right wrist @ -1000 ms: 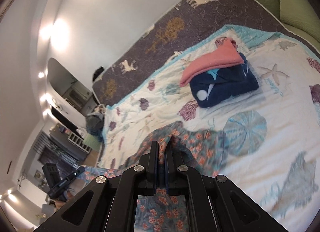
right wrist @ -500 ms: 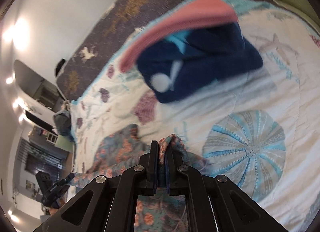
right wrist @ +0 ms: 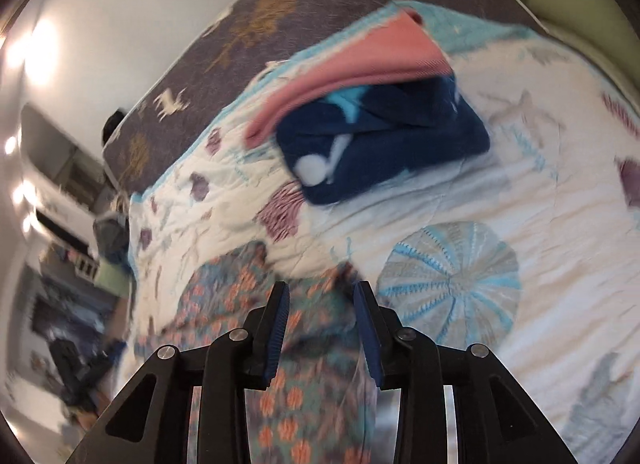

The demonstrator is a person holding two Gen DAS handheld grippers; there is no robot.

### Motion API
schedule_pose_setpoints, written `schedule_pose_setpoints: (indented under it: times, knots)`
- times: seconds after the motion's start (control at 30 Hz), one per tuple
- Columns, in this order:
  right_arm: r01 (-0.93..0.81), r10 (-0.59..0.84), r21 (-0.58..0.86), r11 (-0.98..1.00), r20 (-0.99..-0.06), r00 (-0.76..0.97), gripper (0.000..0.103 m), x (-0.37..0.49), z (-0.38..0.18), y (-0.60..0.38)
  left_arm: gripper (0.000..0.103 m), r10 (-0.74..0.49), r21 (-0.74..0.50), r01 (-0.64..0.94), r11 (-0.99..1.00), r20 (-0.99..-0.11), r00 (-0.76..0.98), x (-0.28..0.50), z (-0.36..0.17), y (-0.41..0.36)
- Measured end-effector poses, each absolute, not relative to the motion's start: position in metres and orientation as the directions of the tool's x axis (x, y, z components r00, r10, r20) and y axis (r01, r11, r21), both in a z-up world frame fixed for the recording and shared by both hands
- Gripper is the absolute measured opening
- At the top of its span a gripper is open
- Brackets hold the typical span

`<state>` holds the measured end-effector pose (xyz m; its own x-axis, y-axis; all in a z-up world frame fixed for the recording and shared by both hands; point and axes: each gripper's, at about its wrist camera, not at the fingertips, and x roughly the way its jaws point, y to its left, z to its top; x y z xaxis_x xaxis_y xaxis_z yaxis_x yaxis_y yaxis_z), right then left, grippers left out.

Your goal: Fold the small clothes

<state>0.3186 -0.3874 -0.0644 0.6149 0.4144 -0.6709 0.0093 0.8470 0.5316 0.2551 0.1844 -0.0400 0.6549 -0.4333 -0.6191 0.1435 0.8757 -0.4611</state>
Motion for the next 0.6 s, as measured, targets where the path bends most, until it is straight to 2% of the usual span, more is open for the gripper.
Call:
schedule_pose_setpoints:
  times: [0.07, 0.17, 0.27, 0.4, 0.6]
  knots:
    - [-0.066, 0.457, 0.523, 0.85, -0.67, 0.586, 0.035, 0.305, -0.059, -0.373, 0.034, -0.469, -0.429, 0.23, 0.874, -0.618, 0.631, 0.242, -0.034, 0.17]
    - [-0.165, 0.491, 0.479, 0.862, -0.709, 0.507, 0.035, 0.296, -0.063, -0.339, 0.034, -0.477, -0.347, 0.328, 0.879, -0.679, 0.559, 0.235, -0.04, 0.138]
    - [-0.178, 0.392, 0.35, 0.92, -0.796, 0.462, 0.035, 0.303, -0.079, -0.308, 0.034, -0.412, -0.242, 0.376, 0.894, -0.773, 0.482, 0.242, -0.067, 0.106]
    - [-0.168, 0.276, 0.224, 0.96, -0.859, 0.432, 0.035, 0.321, -0.102, -0.287, 0.034, -0.358, -0.203, 0.362, 0.91, -0.826, 0.435, 0.261, -0.096, 0.089]
    - [-0.155, 0.259, 0.21, 0.965, -0.845, 0.467, 0.035, 0.36, -0.096, -0.288, 0.035, -0.292, -0.167, 0.271, 0.948, -0.794, 0.534, 0.321, -0.083, 0.097]
